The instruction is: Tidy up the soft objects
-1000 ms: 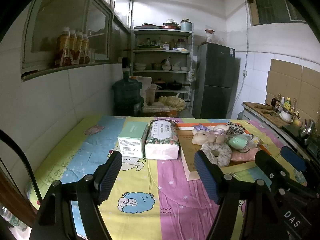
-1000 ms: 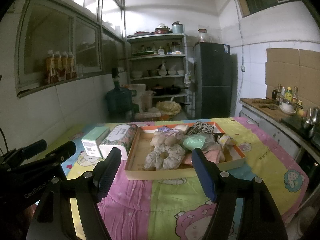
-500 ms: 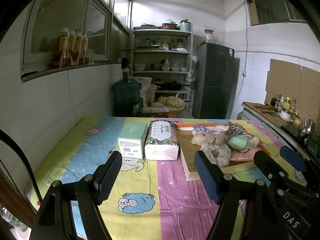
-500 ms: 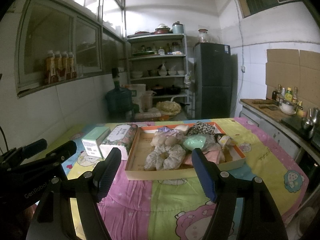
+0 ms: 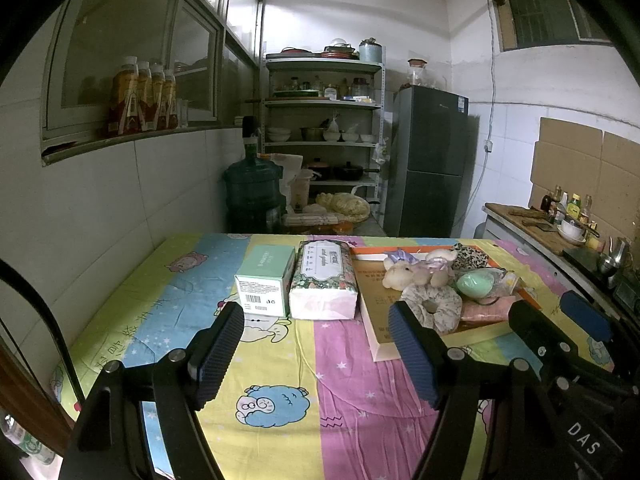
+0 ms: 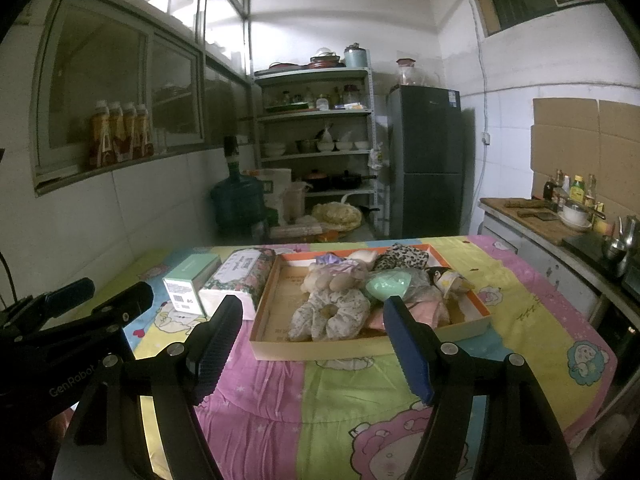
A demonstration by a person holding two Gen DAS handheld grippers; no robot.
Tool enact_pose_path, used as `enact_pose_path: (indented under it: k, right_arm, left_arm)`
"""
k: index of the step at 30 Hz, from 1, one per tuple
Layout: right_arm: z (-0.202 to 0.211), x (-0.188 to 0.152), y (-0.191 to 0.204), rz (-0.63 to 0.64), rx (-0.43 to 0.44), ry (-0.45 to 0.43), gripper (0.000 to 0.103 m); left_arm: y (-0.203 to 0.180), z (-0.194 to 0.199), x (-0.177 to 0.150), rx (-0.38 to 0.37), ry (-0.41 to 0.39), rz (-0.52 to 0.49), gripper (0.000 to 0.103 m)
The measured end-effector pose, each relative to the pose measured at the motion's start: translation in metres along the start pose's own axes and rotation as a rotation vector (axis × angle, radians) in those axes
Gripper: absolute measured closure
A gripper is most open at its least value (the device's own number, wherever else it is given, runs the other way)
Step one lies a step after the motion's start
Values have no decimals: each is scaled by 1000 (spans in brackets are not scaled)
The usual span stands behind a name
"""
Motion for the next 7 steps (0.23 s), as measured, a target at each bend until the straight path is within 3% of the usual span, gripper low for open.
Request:
enact_pose_path:
  k: [7]
  right_arm:
    - [1, -1, 0, -2, 0, 0, 29]
  left_arm:
    - [4, 1, 2, 19, -6, -5, 28]
Point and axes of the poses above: each gripper's, at about its wrist camera, not at the fingertips, and z roughly against the way its jaws point, y to its left, x to its top, the point moved 6 cm from there along -z, roughly the way its jaws point, and after that the axes turned 11 degrees about -z, right-handed, at the moved point
